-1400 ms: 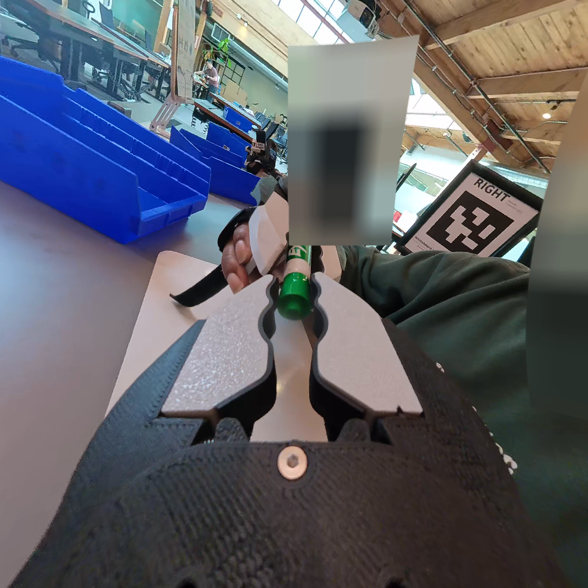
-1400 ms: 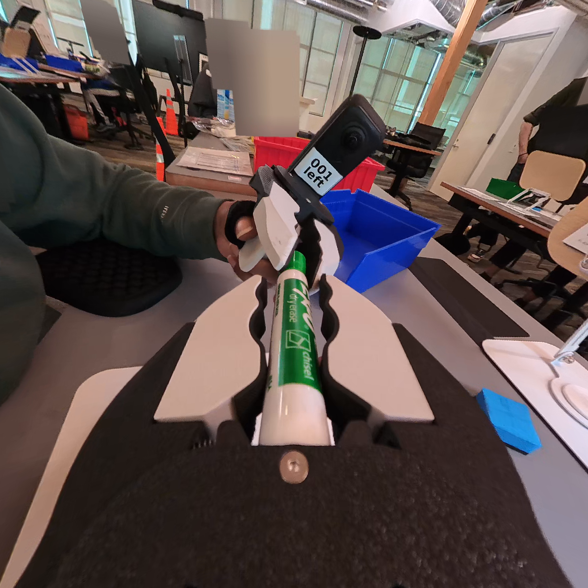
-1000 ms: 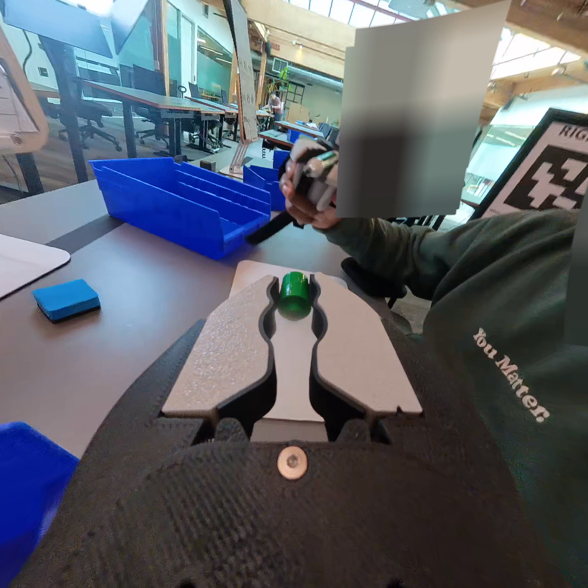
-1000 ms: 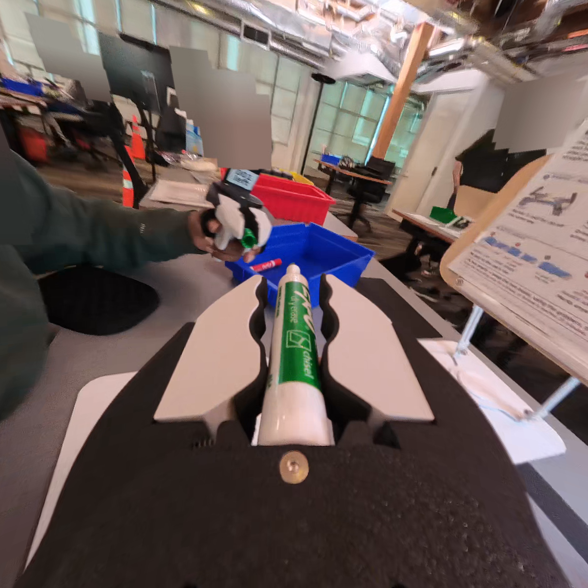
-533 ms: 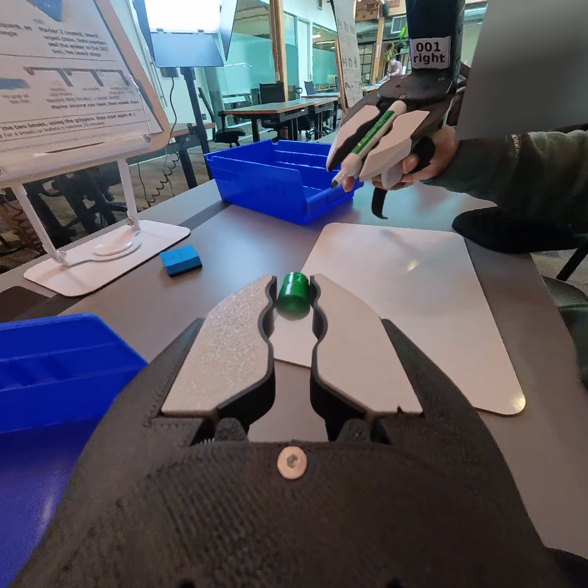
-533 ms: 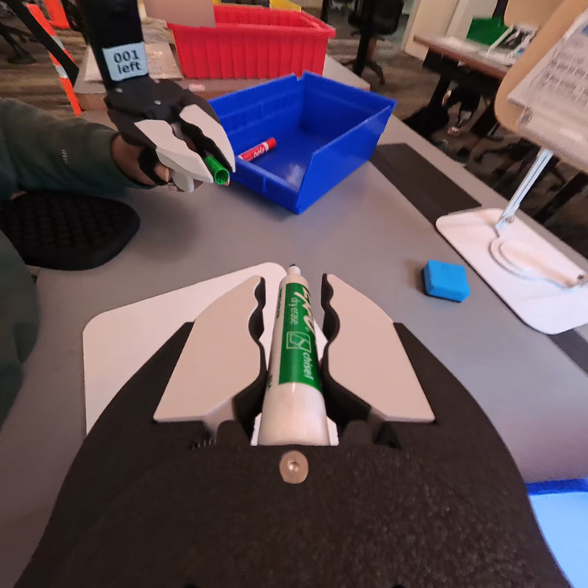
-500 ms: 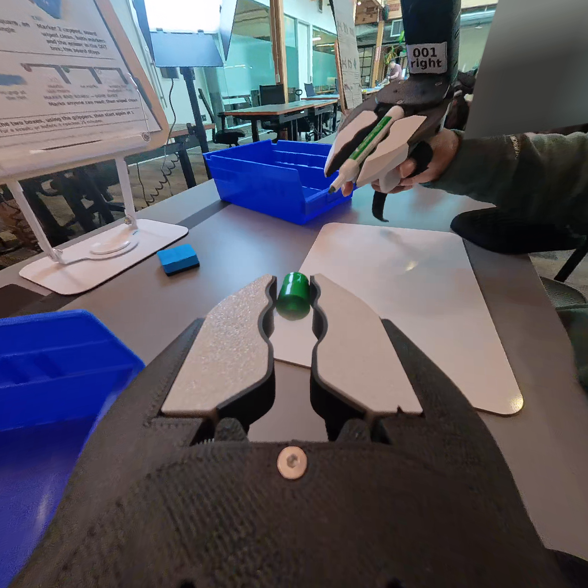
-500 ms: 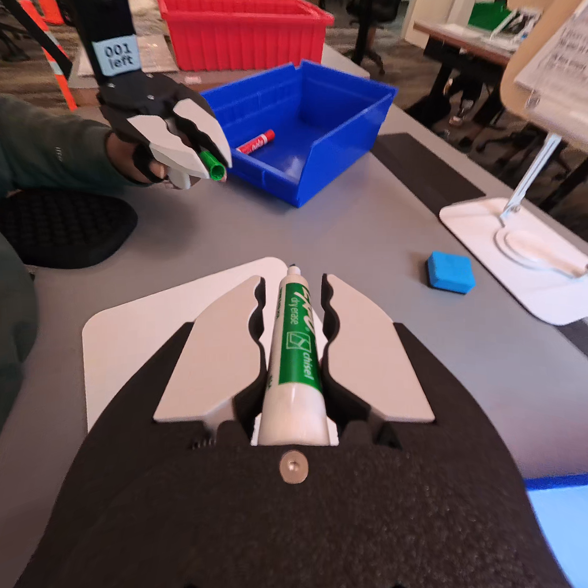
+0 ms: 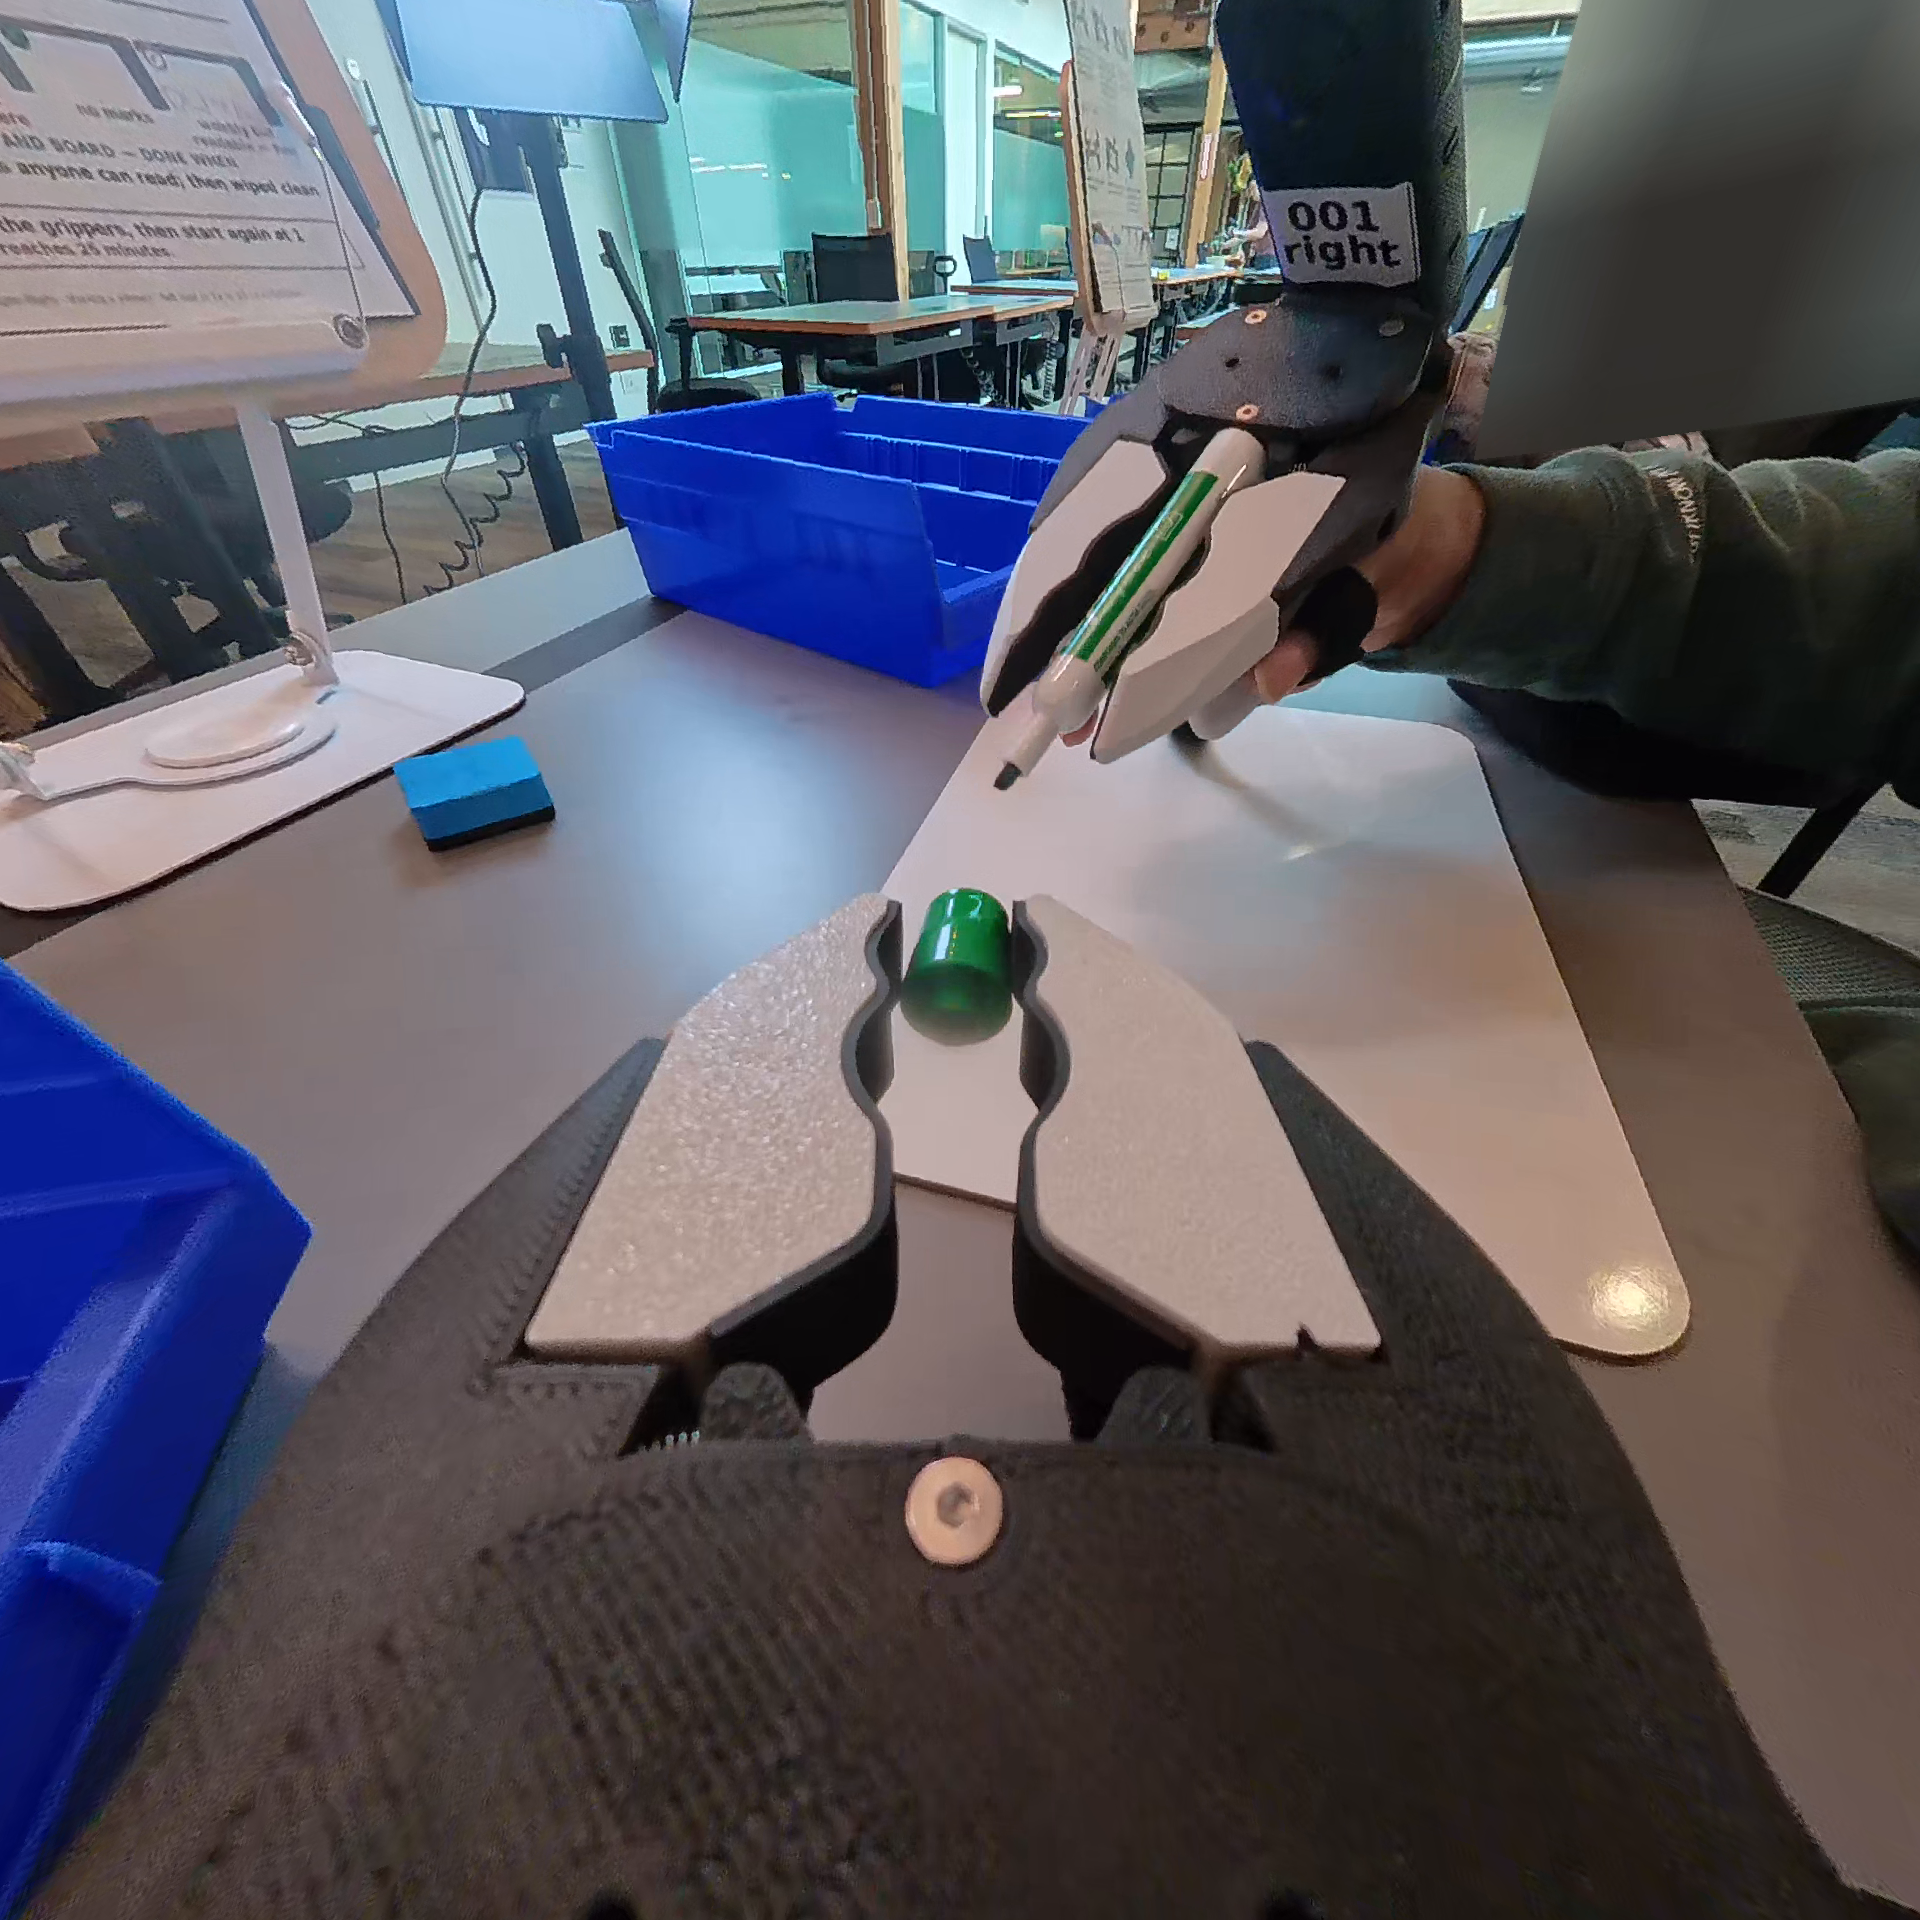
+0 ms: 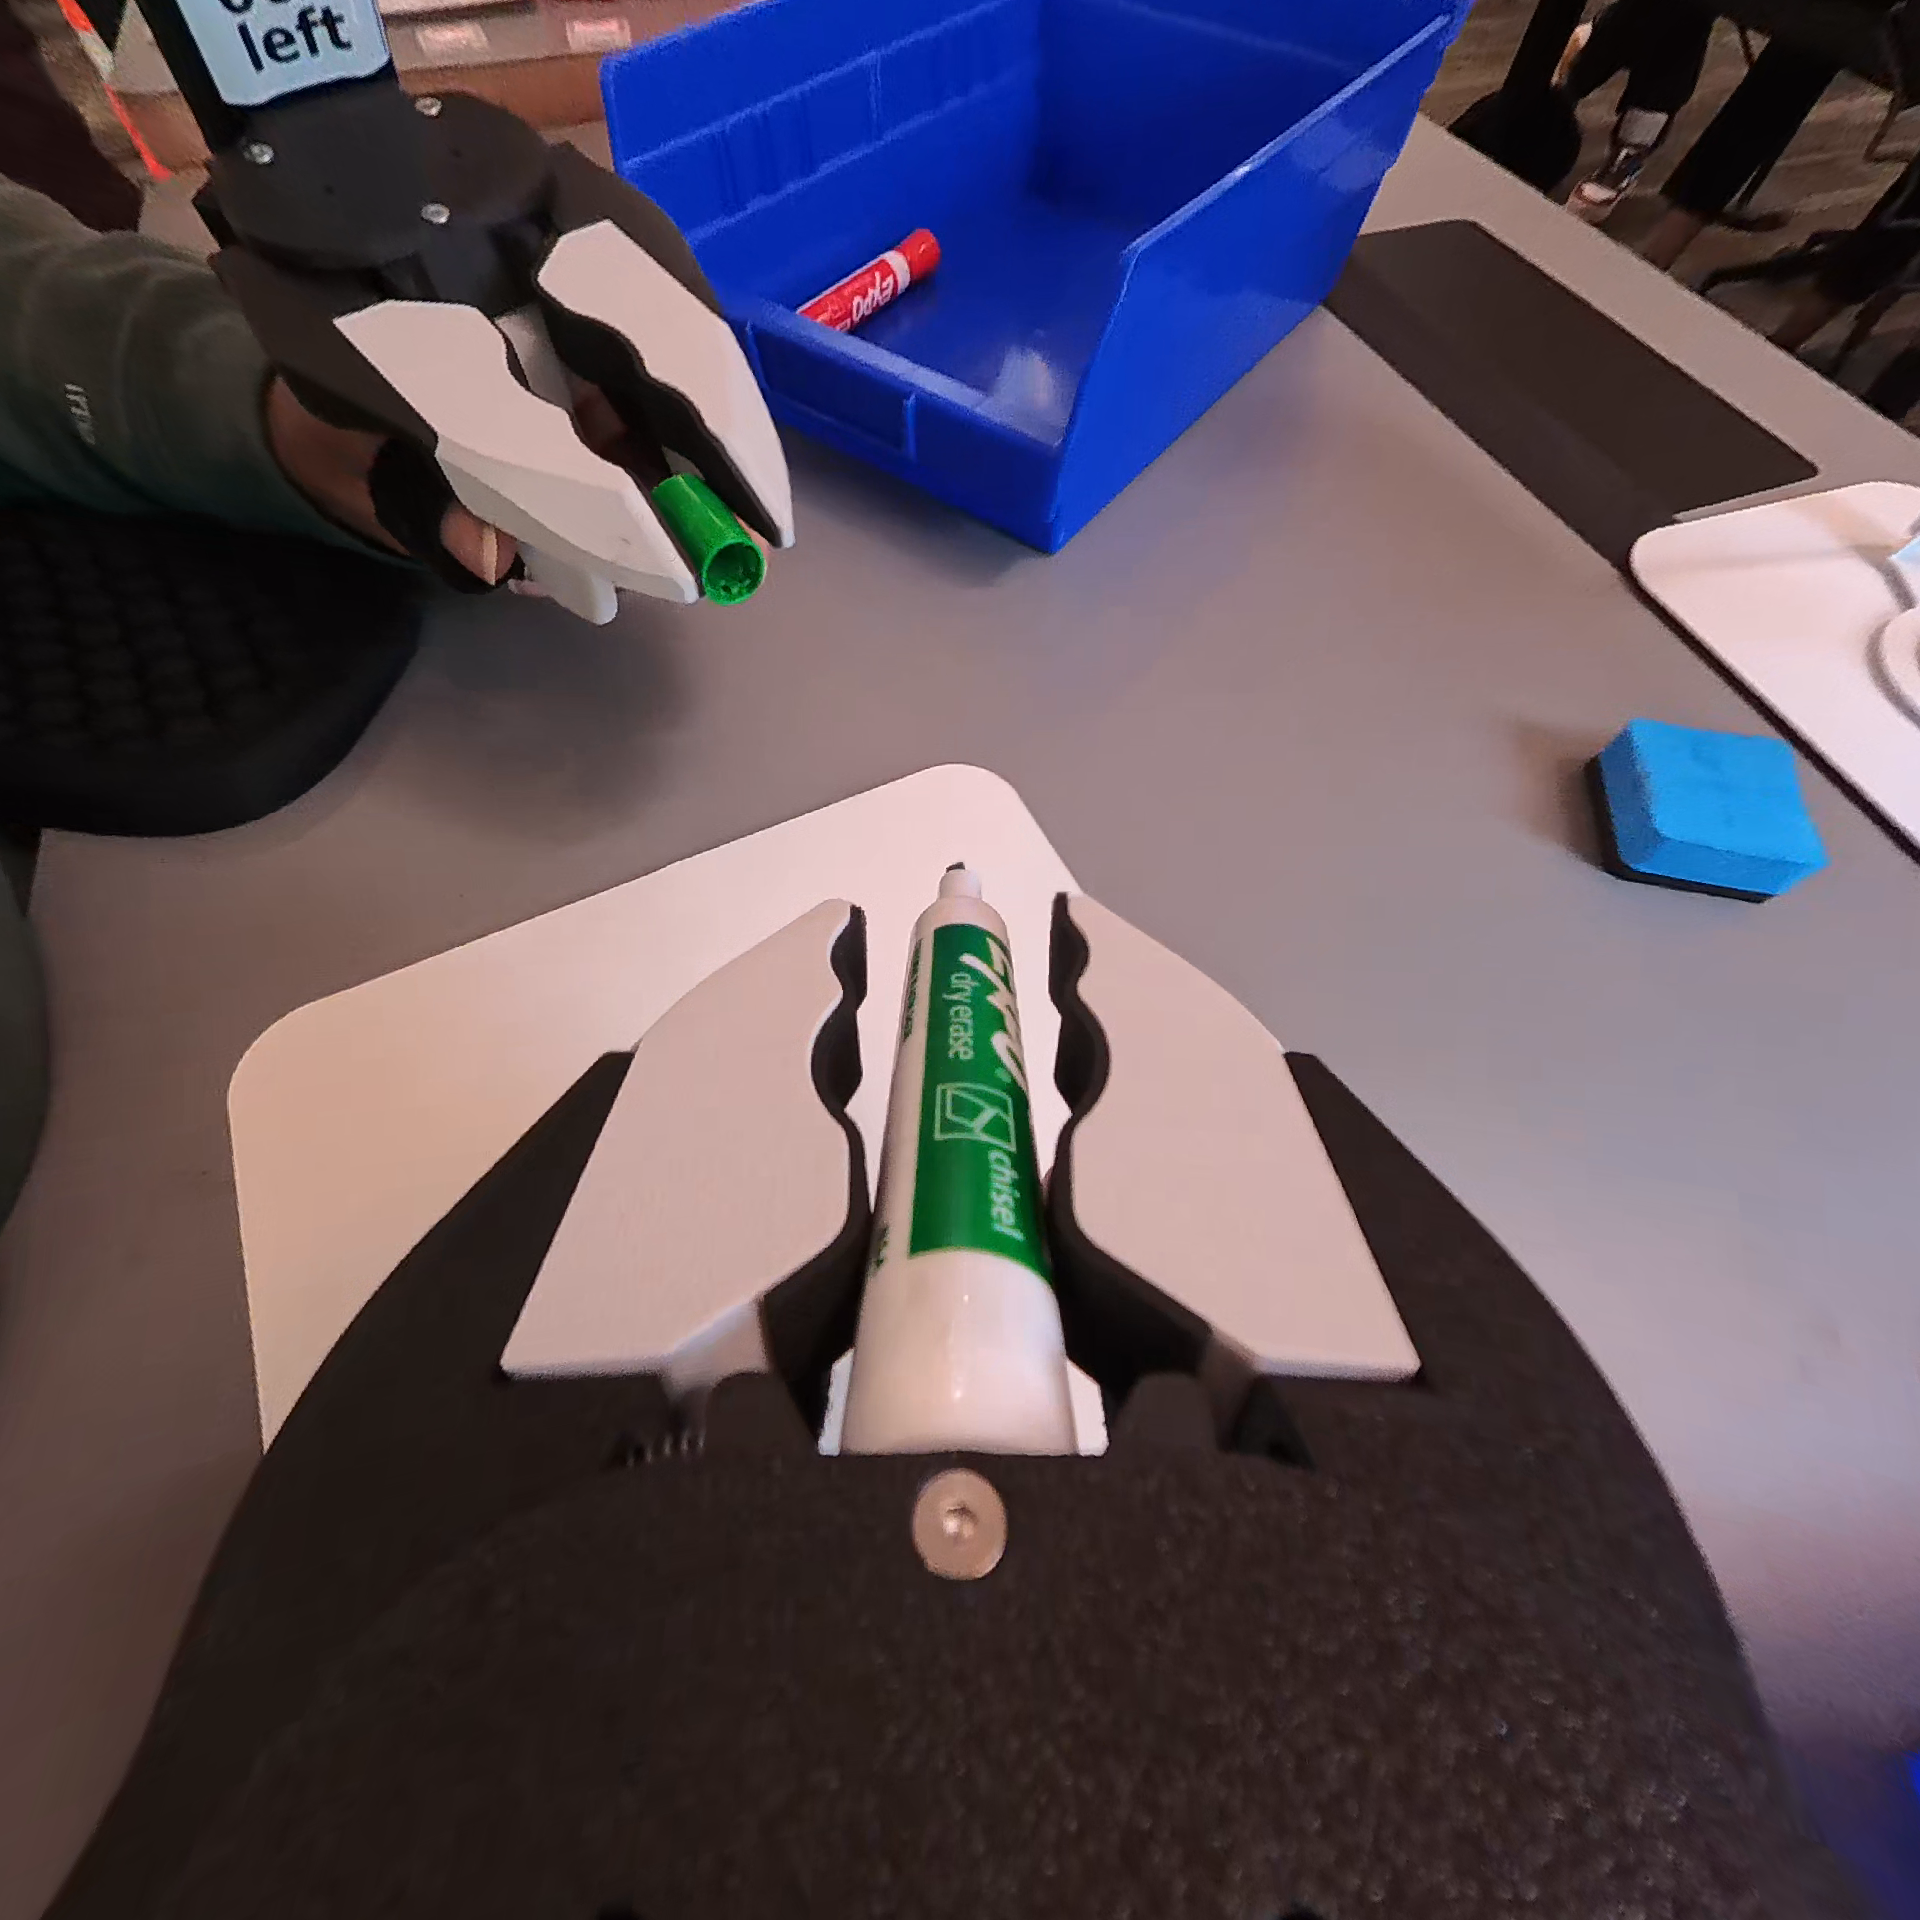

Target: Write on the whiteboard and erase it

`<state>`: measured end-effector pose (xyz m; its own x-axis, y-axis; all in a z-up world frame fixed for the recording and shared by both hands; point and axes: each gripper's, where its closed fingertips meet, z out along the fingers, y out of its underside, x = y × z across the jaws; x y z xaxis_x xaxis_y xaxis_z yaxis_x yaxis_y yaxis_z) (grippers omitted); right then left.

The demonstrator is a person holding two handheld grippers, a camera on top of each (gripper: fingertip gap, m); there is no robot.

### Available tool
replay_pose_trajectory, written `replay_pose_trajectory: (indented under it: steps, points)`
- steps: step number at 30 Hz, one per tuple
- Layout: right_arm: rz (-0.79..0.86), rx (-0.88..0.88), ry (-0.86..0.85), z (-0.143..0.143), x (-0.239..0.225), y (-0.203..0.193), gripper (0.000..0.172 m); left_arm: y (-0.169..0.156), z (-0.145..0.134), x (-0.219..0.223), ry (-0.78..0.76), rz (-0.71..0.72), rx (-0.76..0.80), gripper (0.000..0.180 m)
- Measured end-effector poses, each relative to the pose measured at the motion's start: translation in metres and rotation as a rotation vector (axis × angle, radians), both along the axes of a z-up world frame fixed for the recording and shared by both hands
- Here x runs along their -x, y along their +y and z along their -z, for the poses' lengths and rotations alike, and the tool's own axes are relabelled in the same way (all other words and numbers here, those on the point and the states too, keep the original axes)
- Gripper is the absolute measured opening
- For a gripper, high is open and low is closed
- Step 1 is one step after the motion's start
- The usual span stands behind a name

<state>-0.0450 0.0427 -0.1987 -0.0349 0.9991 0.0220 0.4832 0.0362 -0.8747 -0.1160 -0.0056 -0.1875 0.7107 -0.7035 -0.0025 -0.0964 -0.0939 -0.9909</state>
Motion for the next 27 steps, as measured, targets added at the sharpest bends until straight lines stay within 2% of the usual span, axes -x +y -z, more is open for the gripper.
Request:
replay_pose_trajectory:
  steps: [6,13,27]
  points:
    - [-0.015,0.011,-0.025,0.015,0.009,-0.003,0.034,0.001,-0.002,0.002,0.018,-0.017,-0.028,0.020]
    - [-0.020,0.015,-0.035,0.014,0.015,-0.005,0.034,0.002,0.000,0.003,0.031,-0.025,-0.032,0.020]
    - [-0.055,0.028,-0.147,0.032,0.019,-0.014,0.034,-0.001,0.011,0.004,0.090,-0.020,-0.020,0.020]
